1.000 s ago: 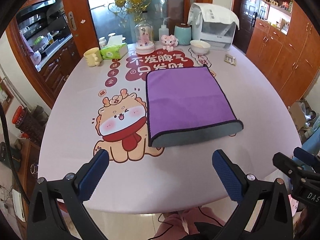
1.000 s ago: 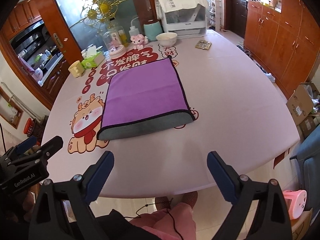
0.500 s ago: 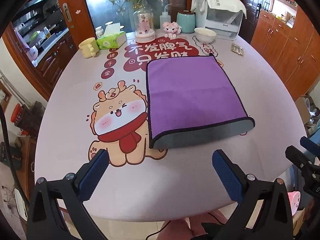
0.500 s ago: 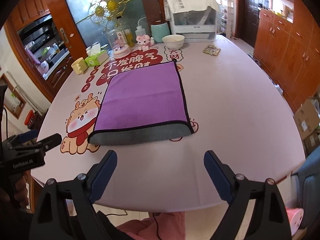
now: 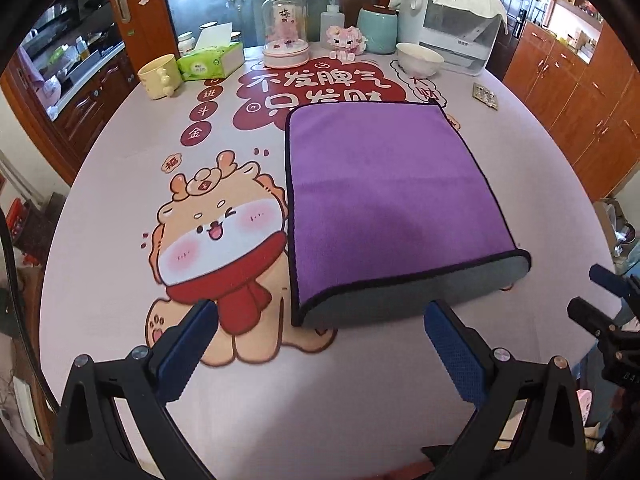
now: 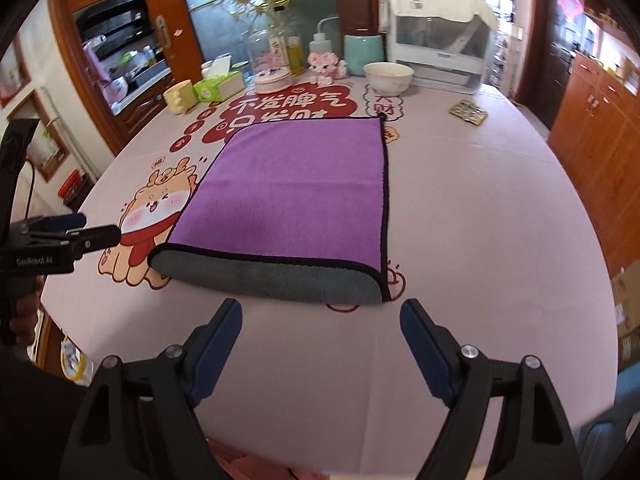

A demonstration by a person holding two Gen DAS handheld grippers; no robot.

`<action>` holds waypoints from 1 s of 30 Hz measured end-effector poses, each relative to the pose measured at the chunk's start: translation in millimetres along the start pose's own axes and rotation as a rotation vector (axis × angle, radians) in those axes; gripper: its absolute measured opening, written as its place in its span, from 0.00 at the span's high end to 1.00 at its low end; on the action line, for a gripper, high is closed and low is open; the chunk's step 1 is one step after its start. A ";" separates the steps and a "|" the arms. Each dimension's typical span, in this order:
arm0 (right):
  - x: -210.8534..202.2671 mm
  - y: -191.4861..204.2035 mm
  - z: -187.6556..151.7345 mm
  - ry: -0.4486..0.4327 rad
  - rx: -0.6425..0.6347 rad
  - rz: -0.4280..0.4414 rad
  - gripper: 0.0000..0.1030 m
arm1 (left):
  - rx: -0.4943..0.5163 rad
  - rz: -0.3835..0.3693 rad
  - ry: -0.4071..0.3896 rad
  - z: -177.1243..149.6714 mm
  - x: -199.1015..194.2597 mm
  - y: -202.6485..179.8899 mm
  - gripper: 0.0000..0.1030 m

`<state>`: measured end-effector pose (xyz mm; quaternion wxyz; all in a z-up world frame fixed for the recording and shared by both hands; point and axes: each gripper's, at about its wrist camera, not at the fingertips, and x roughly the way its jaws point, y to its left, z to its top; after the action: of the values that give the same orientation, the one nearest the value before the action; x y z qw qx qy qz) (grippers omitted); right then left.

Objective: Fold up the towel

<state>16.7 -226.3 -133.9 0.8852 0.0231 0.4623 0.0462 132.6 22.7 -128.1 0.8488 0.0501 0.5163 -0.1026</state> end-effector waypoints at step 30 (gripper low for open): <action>98.1 -38.7 21.6 0.178 -0.143 0.065 0.54 | 0.018 -0.109 0.205 19.7 104.7 1.2 0.18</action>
<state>92.4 -254.7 -204.8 0.8380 -0.0293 0.5338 0.1094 196.6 7.3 -211.9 0.7843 0.0399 0.6012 -0.1476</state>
